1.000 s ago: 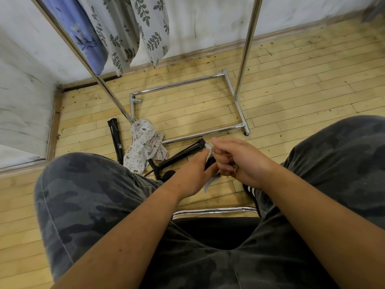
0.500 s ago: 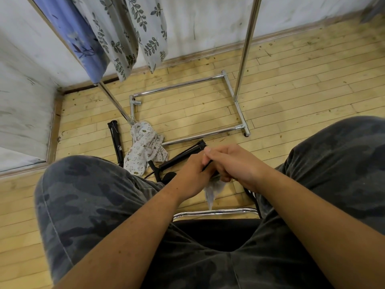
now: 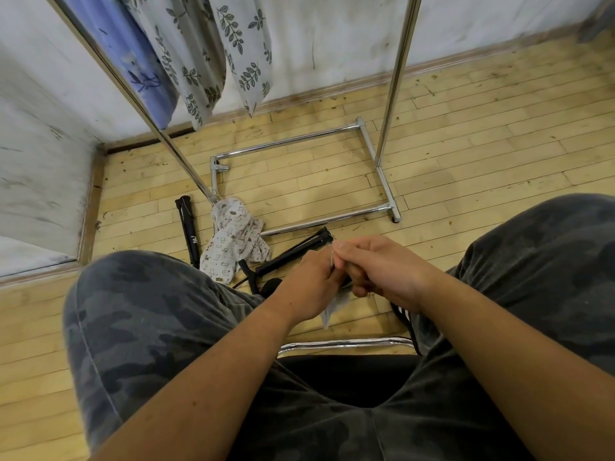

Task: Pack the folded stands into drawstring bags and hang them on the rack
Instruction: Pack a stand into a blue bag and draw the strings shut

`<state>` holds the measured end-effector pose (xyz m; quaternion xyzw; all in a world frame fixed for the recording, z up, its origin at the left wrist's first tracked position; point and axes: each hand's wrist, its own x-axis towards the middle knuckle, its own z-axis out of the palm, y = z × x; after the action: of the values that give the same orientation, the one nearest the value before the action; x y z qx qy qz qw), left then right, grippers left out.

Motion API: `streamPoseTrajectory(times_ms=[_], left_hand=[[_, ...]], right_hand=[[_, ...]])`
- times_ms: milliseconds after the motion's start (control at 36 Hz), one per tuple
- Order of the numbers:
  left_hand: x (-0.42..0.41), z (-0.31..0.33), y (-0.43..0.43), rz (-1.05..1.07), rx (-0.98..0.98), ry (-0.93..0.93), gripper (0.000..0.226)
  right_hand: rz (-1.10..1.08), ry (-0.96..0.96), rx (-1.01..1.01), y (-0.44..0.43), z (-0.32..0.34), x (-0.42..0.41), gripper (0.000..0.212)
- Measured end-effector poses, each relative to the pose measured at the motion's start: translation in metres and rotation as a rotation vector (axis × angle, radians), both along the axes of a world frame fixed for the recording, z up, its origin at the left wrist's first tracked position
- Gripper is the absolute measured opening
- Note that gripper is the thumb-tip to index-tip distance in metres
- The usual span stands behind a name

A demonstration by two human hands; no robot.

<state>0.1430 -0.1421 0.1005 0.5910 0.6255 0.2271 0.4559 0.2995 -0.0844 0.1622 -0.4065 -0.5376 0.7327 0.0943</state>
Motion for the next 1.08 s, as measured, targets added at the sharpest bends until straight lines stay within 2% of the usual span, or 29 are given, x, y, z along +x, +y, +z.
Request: streamPoseTrajectory(times_ms=[111,306,500,694,861,1083], left_hand=[[-0.002,0.019,0.002,-0.003,0.061,-0.083,0.024],[-0.018,0.024,0.008,0.089,0.026,0.020,0.016],[-0.020,0.037,0.007,0.094,0.014,0.090,0.012],[-0.026,0.039,0.004,0.208,-0.039,-0.017,0.010],[-0.025,0.055,0.009,0.304,0.042,-0.124,0.009],[-0.033,0.098,0.020,0.353,0.136,-0.133,0.009]], right_hand=[[0.064,-0.111,0.191,0.002,0.005,-0.003,0.035],[0.114,-0.142,0.132,0.011,0.005,-0.003,0.025],[0.138,-0.288,0.206,0.022,-0.012,0.008,0.019],[0.131,-0.428,0.558,0.021,-0.019,0.014,0.017],[-0.052,-0.332,0.650,0.026,-0.005,0.007,0.010],[-0.187,-0.079,0.589,0.032,0.028,-0.007,0.012]])
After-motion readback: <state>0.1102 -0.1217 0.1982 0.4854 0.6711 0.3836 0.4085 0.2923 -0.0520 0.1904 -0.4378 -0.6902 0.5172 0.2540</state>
